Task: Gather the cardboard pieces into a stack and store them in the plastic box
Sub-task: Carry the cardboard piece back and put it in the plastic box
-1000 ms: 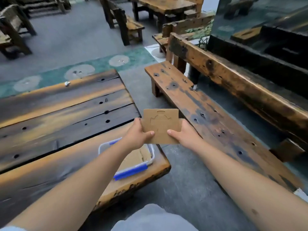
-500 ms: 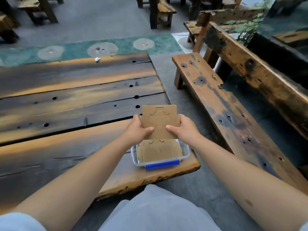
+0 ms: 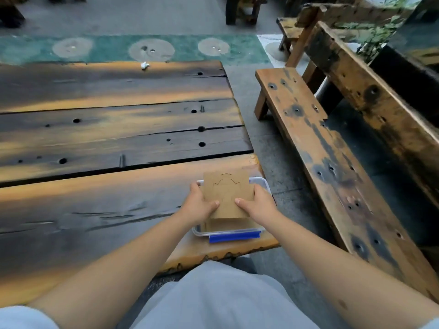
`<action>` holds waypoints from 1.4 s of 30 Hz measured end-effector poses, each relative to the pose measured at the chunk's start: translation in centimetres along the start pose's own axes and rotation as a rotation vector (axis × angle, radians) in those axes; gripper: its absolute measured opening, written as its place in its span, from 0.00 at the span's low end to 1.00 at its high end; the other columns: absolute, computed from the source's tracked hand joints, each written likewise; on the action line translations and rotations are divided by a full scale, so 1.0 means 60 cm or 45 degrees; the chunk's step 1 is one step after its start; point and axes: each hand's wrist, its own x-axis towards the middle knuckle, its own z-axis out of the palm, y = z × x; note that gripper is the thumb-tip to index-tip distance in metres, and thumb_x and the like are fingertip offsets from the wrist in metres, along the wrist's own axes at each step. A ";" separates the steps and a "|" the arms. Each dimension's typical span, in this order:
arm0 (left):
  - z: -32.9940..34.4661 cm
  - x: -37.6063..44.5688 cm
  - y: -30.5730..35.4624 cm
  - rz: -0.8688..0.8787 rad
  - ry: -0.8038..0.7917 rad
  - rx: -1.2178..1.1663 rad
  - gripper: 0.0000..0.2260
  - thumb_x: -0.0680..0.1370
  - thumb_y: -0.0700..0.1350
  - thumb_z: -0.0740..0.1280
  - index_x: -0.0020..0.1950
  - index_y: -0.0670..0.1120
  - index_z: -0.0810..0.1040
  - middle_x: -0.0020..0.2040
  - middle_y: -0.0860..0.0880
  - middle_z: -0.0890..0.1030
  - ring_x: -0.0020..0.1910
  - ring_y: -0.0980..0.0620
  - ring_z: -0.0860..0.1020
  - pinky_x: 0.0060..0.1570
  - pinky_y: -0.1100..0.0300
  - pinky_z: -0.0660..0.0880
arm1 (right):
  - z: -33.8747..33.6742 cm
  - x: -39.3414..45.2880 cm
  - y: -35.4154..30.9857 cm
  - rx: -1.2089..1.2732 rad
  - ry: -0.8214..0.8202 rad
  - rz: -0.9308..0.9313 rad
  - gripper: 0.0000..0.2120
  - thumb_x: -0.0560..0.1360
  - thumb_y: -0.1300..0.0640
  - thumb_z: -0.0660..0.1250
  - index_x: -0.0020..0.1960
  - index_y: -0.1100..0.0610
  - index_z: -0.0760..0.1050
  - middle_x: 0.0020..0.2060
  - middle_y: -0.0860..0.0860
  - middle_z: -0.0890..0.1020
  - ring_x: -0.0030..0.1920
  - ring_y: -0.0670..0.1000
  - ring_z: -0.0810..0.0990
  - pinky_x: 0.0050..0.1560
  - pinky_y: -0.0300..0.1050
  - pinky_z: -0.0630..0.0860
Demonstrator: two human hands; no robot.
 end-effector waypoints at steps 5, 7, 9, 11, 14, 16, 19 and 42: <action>0.022 0.010 -0.014 -0.054 -0.034 0.148 0.28 0.76 0.48 0.69 0.69 0.50 0.55 0.65 0.46 0.73 0.61 0.46 0.74 0.58 0.49 0.74 | 0.014 0.015 0.028 0.041 -0.075 0.067 0.19 0.71 0.50 0.74 0.56 0.52 0.69 0.56 0.52 0.78 0.53 0.51 0.77 0.53 0.47 0.76; 0.033 0.017 -0.015 -0.099 -0.039 0.202 0.27 0.75 0.48 0.69 0.68 0.48 0.58 0.64 0.46 0.74 0.60 0.46 0.74 0.58 0.50 0.74 | 0.017 0.023 0.040 0.039 -0.105 0.105 0.22 0.71 0.51 0.74 0.60 0.53 0.69 0.57 0.52 0.78 0.56 0.52 0.77 0.56 0.49 0.76; 0.042 0.021 -0.020 -0.106 -0.032 0.269 0.26 0.75 0.48 0.70 0.67 0.47 0.59 0.63 0.46 0.75 0.59 0.46 0.75 0.56 0.52 0.74 | 0.021 0.025 0.049 0.014 -0.163 0.129 0.25 0.71 0.51 0.74 0.62 0.53 0.67 0.58 0.51 0.78 0.57 0.52 0.77 0.55 0.47 0.75; 0.049 0.026 -0.026 -0.117 -0.040 0.346 0.27 0.74 0.48 0.70 0.67 0.46 0.60 0.62 0.45 0.75 0.58 0.46 0.75 0.53 0.55 0.73 | 0.024 0.031 0.057 -0.012 -0.206 0.134 0.27 0.71 0.51 0.74 0.64 0.54 0.65 0.59 0.52 0.78 0.57 0.52 0.77 0.54 0.45 0.74; 0.064 0.032 -0.033 -0.164 -0.050 0.511 0.27 0.74 0.51 0.70 0.66 0.44 0.62 0.61 0.44 0.76 0.57 0.45 0.76 0.50 0.57 0.72 | 0.026 0.039 0.071 -0.076 -0.236 0.146 0.30 0.70 0.51 0.75 0.66 0.54 0.65 0.60 0.53 0.78 0.58 0.53 0.77 0.53 0.43 0.72; 0.071 0.033 -0.037 -0.186 -0.054 0.582 0.28 0.74 0.53 0.70 0.66 0.43 0.62 0.60 0.43 0.75 0.56 0.45 0.76 0.53 0.54 0.74 | 0.028 0.042 0.075 -0.116 -0.248 0.161 0.30 0.70 0.50 0.75 0.67 0.54 0.65 0.61 0.53 0.77 0.59 0.54 0.77 0.54 0.44 0.73; 0.076 0.037 -0.039 -0.240 -0.049 0.694 0.32 0.73 0.56 0.69 0.69 0.43 0.61 0.65 0.41 0.69 0.57 0.45 0.74 0.57 0.53 0.74 | 0.030 0.048 0.080 -0.202 -0.262 0.169 0.30 0.70 0.48 0.74 0.66 0.54 0.66 0.61 0.53 0.77 0.59 0.54 0.77 0.53 0.43 0.72; 0.088 0.060 -0.051 -0.469 0.023 -0.092 0.34 0.71 0.54 0.72 0.72 0.51 0.58 0.64 0.47 0.71 0.53 0.47 0.73 0.52 0.52 0.75 | 0.009 0.080 0.090 0.543 -0.469 0.706 0.52 0.65 0.40 0.76 0.77 0.47 0.47 0.68 0.54 0.71 0.56 0.55 0.75 0.52 0.51 0.76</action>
